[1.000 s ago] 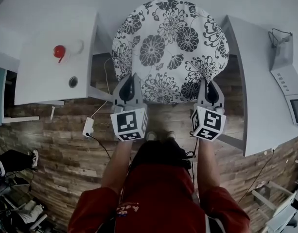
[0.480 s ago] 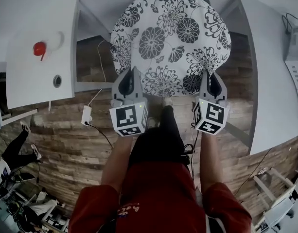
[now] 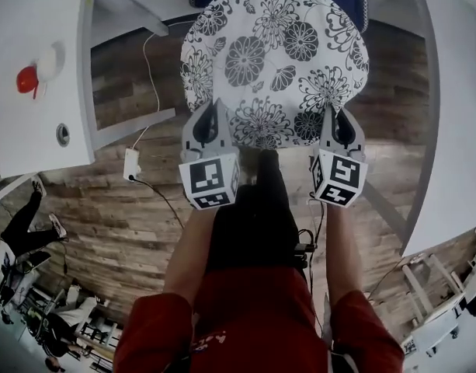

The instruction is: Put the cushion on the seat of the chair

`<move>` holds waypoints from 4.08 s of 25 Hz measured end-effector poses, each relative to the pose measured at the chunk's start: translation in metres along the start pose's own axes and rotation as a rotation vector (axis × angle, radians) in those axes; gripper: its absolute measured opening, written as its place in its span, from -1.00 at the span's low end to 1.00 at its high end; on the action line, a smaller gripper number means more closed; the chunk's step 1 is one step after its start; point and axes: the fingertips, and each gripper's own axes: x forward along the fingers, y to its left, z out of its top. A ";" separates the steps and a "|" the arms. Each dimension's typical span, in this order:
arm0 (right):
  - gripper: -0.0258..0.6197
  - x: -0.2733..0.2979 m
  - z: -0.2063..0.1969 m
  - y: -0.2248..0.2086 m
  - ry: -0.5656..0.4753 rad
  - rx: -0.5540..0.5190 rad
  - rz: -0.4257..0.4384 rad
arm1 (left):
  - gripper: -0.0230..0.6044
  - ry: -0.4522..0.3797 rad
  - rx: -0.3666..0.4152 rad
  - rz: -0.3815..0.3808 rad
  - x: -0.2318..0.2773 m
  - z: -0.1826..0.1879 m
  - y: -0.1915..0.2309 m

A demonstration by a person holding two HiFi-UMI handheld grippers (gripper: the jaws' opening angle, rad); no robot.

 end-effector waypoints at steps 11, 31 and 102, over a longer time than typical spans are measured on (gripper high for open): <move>-0.75 0.004 0.005 0.000 0.081 -0.032 0.061 | -0.84 0.090 -0.022 0.035 -0.001 0.005 -0.005; -0.75 -0.010 -0.005 0.004 -0.101 -0.013 -0.077 | -0.84 -0.109 -0.014 -0.040 0.004 -0.009 0.008; -0.26 -0.134 0.102 0.040 -0.403 0.024 -0.042 | -0.26 -0.359 0.106 -0.073 -0.130 0.108 -0.034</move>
